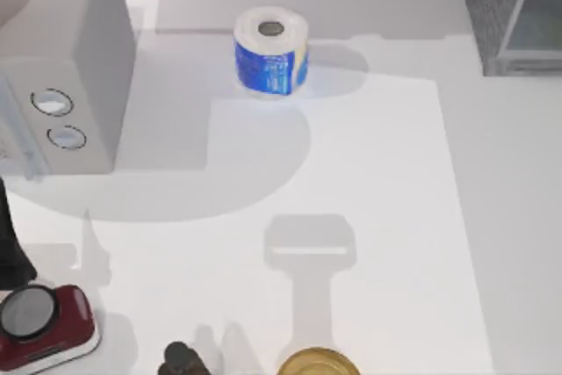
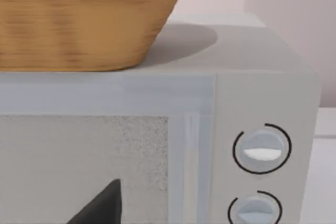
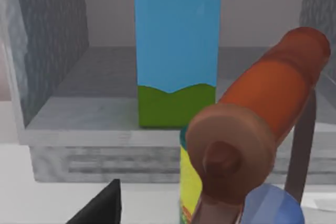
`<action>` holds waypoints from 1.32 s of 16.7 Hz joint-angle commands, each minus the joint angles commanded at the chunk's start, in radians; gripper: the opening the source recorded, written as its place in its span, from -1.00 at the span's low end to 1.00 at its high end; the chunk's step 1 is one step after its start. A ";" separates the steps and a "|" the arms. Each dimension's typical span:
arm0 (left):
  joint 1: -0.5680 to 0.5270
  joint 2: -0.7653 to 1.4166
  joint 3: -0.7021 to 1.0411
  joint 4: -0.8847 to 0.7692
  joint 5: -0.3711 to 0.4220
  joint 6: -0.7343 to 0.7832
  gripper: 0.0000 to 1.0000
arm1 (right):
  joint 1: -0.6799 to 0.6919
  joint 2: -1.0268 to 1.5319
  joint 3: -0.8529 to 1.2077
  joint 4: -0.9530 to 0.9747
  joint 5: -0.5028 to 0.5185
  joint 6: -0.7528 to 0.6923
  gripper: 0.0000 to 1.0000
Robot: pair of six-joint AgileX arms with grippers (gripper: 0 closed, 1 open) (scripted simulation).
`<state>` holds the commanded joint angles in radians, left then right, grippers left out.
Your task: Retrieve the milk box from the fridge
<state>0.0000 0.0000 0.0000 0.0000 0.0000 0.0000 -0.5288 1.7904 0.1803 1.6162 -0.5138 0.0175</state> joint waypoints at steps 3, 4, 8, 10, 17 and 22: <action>0.000 0.000 0.000 0.000 0.000 0.000 1.00 | 0.018 -0.033 0.008 0.012 -0.003 0.000 1.00; 0.000 0.000 0.000 0.000 0.000 0.000 1.00 | 0.029 -0.064 0.024 0.015 -0.005 0.001 1.00; 0.000 0.000 0.000 0.000 0.000 0.000 1.00 | 0.087 -0.199 0.178 -0.063 -0.004 0.002 1.00; 0.000 0.000 0.000 0.000 0.000 0.000 1.00 | 0.114 -0.241 0.289 -0.165 0.017 -0.001 1.00; 0.000 0.000 0.000 0.000 0.000 0.000 1.00 | 0.261 -0.164 0.704 -0.685 0.168 -0.022 1.00; 0.000 0.000 0.000 0.000 0.000 0.000 1.00 | 0.316 0.054 0.861 -0.997 0.301 -0.049 1.00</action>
<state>0.0000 0.0000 0.0000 0.0000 0.0000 0.0000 -0.2131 1.8442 1.0417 0.6196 -0.2129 -0.0311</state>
